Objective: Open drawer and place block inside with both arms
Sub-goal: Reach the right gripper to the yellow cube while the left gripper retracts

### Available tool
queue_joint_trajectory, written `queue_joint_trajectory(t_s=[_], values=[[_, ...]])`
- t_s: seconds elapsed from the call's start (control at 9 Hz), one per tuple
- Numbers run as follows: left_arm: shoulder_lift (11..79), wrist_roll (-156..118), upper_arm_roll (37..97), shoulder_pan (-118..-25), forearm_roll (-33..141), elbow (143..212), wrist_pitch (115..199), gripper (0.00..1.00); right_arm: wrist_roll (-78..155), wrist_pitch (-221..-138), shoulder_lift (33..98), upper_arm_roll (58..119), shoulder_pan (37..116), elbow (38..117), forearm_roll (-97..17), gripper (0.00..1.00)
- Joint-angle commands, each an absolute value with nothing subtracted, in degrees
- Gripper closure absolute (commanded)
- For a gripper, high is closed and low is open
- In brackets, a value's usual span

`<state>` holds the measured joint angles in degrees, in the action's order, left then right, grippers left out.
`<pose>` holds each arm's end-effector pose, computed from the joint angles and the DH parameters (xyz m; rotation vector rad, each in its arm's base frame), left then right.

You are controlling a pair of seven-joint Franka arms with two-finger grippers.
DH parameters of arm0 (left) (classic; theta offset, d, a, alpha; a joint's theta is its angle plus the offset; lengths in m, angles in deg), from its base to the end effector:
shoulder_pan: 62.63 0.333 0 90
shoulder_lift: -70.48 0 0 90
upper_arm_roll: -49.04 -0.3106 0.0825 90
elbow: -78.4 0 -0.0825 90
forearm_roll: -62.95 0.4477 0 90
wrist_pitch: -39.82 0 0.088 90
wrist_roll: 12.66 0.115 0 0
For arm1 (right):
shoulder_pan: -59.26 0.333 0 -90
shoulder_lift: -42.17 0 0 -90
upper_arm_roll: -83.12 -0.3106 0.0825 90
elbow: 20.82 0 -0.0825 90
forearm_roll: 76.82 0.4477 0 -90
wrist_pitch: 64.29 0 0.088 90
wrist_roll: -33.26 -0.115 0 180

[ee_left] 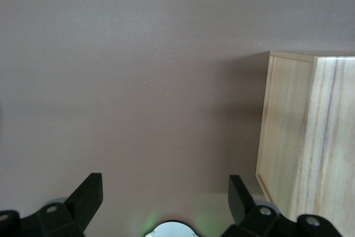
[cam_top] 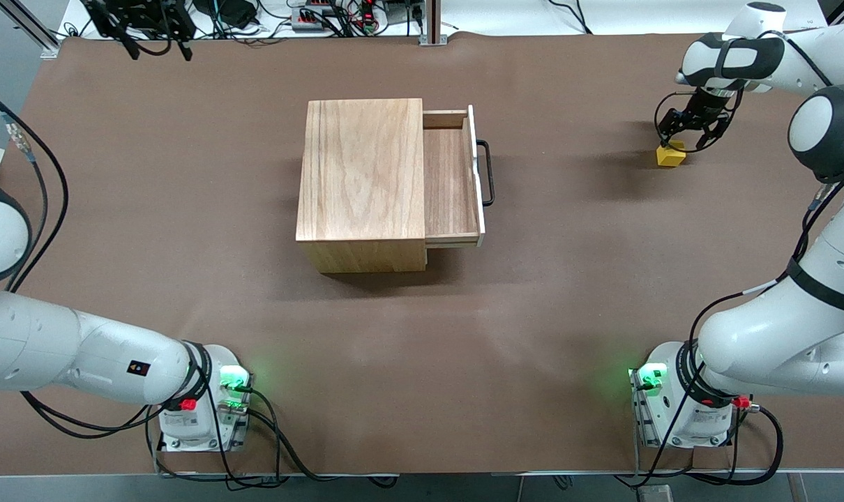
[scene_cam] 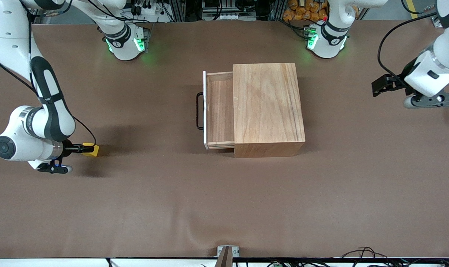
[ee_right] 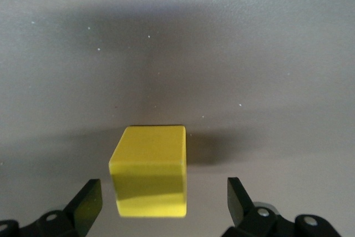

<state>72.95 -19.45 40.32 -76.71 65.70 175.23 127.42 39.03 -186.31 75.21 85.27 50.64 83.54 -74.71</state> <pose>0.5938 -0.0485 0.5703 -3.0826 -0.0364 0.1750 0.6455 -0.1208 0.1407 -3.0646 0.1652 0.4076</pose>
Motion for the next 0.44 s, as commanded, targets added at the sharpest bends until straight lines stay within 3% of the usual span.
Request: queue_joint_trajectory(t_s=[0.0,0.11,0.22,0.33], values=[[73.13,-19.33,40.69,-76.0,65.67,173.01,128.24,0.0,41.34,-190.66,74.16,84.26,49.94,87.36,-73.31,0.05],[72.25,-18.9,40.69,-74.78,65.67,170.36,128.15,0.0,41.44,-190.59,74.16,84.18,50.12,87.28,-73.31,0.64],[72.15,-18.72,40.6,-74.33,65.5,168.77,128.06,0.0,40.83,-189.8,73.99,84.09,50.29,87.02,-73.22,1.0],[71.46,-18.63,40.6,-72.93,64.8,167.36,128.06,0.0,40.13,-186.75,73.55,83.91,51.51,85.54,-72.87,1.0]])
